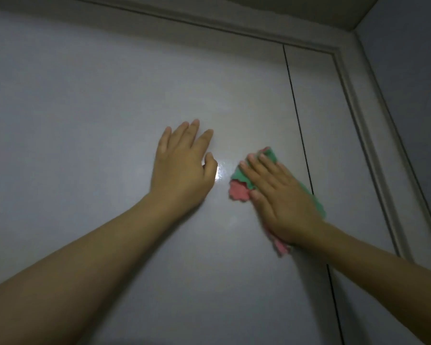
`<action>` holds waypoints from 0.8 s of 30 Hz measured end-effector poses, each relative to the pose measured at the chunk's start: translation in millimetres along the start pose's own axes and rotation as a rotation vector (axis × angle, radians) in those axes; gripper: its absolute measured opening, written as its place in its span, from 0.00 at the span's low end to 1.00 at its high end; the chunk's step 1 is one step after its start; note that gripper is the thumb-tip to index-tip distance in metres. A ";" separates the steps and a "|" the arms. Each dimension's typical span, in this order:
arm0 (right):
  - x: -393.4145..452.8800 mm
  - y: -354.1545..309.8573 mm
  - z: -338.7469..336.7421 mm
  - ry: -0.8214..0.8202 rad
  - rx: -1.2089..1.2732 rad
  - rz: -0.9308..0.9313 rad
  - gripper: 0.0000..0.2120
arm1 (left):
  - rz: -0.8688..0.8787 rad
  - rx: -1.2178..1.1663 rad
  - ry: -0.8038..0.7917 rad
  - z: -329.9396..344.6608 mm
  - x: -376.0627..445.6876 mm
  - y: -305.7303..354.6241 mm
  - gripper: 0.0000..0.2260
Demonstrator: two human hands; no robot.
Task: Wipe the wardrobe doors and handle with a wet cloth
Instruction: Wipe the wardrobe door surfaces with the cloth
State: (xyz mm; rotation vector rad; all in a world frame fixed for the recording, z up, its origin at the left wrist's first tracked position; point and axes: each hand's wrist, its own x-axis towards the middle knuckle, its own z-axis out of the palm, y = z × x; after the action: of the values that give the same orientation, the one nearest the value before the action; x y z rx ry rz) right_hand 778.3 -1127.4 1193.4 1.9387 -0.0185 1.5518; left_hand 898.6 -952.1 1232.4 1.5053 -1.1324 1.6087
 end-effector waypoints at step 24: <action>-31.8 52.0 -6.2 -0.016 0.001 0.140 0.25 | -0.174 0.285 -0.116 28.5 2.2 43.4 0.50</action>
State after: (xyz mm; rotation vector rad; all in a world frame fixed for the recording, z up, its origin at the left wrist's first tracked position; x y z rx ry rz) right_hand 743.0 -1177.4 1190.5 1.9871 -0.1632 1.6255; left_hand 871.4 -996.1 1226.9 1.8466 -0.8295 1.6298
